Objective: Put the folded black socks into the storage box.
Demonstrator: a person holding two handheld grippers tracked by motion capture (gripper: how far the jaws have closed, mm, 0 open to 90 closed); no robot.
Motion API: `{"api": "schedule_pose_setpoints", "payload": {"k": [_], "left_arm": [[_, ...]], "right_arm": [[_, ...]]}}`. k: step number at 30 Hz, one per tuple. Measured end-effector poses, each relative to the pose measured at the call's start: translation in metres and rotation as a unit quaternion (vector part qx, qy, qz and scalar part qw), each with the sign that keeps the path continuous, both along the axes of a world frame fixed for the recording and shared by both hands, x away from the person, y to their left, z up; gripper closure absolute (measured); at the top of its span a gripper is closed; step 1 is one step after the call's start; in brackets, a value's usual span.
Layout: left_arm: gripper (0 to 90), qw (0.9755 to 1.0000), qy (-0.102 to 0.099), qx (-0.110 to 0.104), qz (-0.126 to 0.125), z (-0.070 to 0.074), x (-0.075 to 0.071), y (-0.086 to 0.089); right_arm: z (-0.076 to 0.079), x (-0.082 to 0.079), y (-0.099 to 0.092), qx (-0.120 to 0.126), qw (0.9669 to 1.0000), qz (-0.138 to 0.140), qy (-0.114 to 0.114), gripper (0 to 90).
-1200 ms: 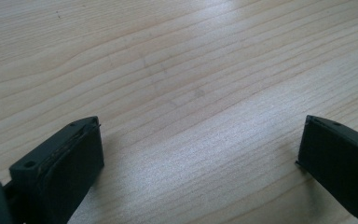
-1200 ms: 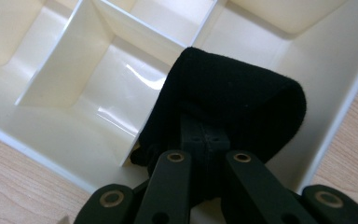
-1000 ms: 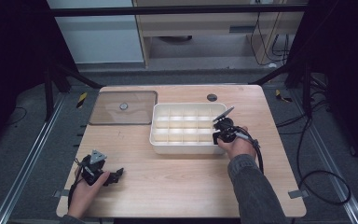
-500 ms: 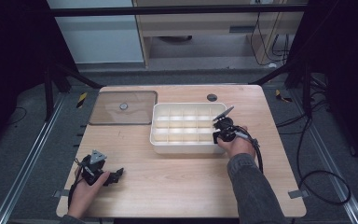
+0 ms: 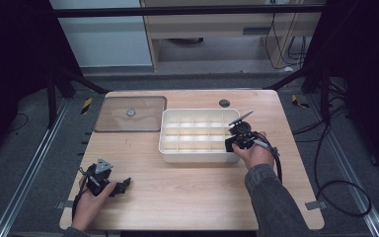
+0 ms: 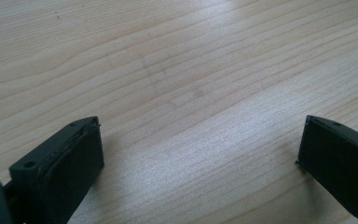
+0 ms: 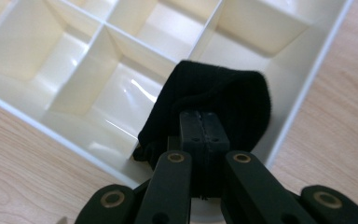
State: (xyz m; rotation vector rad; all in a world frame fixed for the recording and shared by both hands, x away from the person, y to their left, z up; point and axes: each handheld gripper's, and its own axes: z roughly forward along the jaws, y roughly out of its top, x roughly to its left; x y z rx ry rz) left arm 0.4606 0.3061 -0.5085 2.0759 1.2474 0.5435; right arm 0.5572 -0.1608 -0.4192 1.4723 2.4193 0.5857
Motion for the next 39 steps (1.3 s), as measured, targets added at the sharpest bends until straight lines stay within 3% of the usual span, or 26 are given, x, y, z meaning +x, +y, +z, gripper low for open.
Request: {"api": "schedule_pose_setpoints", "payload": {"k": [2,13,22,39], "left_arm": [[0.0,1.0,0.001,0.001,-0.001,0.0,0.0,0.0],[0.0,1.0,0.001,0.0,0.0,0.0,0.002,0.0],[0.0,1.0,0.0,0.0,0.0,0.0,0.003,0.0],[0.0,1.0,0.0,-0.001,0.002,0.0,0.002,0.0]], "right_arm": [[0.008,-0.004,-0.003,0.013,0.9998,0.003,-0.015,90.0],[0.025,-0.012,-0.01,0.041,0.9979,0.008,-0.049,90.0],[0.046,-0.021,-0.018,0.068,0.9934,0.002,-0.092,90.0],[0.054,-0.031,-0.027,0.091,0.9896,-0.003,-0.111,90.0]]}}
